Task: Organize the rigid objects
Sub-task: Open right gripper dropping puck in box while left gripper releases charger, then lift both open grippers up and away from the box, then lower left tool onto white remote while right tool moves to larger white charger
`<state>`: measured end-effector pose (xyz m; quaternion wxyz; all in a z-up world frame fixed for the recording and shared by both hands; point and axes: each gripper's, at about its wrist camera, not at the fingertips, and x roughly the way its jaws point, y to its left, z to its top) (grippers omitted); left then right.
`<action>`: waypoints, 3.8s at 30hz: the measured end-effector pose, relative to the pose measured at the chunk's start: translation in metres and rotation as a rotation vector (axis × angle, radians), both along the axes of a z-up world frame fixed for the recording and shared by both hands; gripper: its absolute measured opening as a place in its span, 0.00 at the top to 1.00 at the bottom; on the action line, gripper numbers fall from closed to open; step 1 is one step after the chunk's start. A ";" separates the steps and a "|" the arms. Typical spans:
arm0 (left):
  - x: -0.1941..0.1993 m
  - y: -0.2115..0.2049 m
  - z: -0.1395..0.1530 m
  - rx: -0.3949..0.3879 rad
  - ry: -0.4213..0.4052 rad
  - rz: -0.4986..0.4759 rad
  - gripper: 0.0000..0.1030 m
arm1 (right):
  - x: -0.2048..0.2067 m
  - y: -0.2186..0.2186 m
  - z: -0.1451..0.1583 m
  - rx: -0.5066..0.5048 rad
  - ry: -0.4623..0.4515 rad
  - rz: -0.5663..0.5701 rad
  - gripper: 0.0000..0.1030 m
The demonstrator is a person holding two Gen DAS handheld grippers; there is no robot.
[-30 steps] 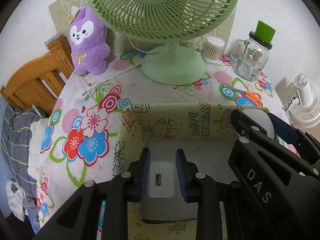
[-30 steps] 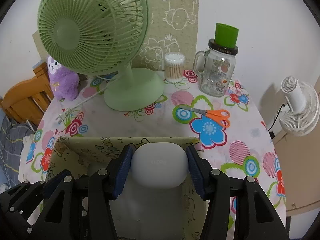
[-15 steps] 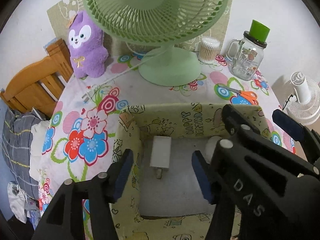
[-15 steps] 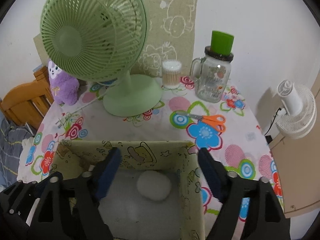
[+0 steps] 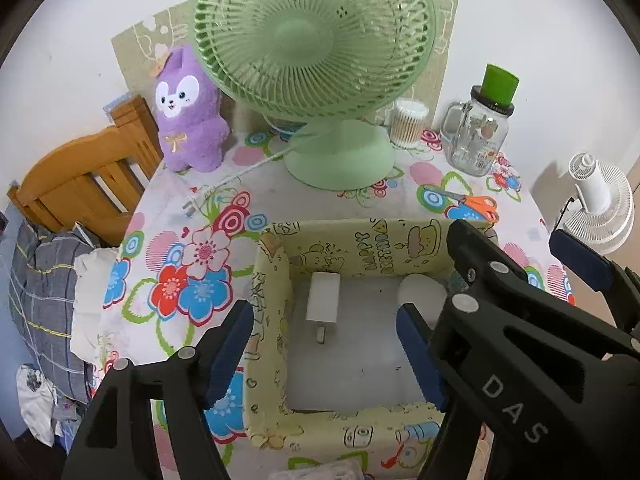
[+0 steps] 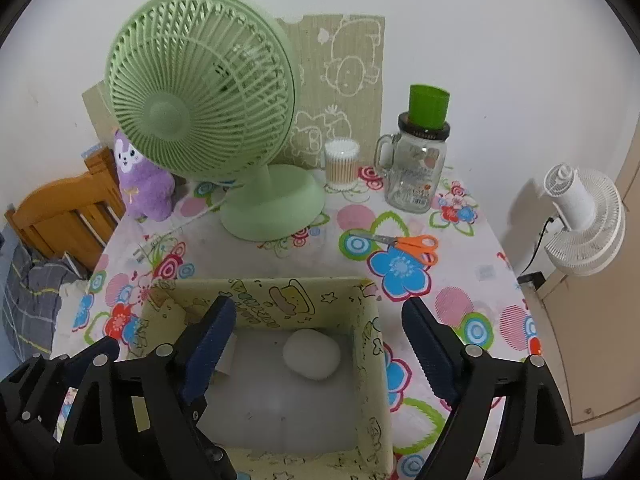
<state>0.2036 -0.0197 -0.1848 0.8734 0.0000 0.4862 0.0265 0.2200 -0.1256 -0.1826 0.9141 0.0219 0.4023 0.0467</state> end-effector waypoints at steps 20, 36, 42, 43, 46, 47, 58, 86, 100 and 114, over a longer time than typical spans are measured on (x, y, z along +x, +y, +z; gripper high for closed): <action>-0.041 0.000 0.046 -0.014 -0.064 0.005 0.20 | -0.046 -0.010 0.047 0.016 -0.068 -0.006 0.09; -0.072 -0.001 0.072 -0.025 -0.101 0.011 0.15 | -0.077 -0.020 0.072 0.015 -0.089 -0.013 0.09; -0.085 0.000 0.078 -0.033 -0.111 0.016 0.12 | -0.092 -0.025 0.078 0.009 -0.097 -0.007 0.09; -0.087 0.001 0.078 -0.033 -0.113 0.017 0.12 | -0.093 -0.026 0.079 0.009 -0.098 -0.008 0.09; -0.092 0.001 0.080 -0.039 -0.107 0.001 0.10 | -0.099 -0.029 0.079 0.007 -0.096 -0.001 0.09; -0.094 0.001 0.080 -0.044 -0.106 -0.013 0.10 | -0.101 -0.029 0.079 0.006 -0.094 0.004 0.09; -0.113 -0.003 0.081 -0.039 -0.114 -0.047 0.07 | -0.121 -0.039 0.083 -0.013 -0.116 0.057 0.09; -0.141 -0.028 0.014 -0.081 -0.031 -0.090 0.06 | -0.166 -0.066 0.020 -0.026 -0.073 0.022 0.09; -0.156 -0.034 -0.028 -0.070 -0.010 -0.140 0.06 | -0.184 -0.060 -0.023 -0.052 -0.044 0.016 0.09; -0.164 -0.030 -0.074 -0.080 0.061 -0.129 0.06 | -0.196 -0.061 -0.068 -0.016 0.018 -0.030 0.09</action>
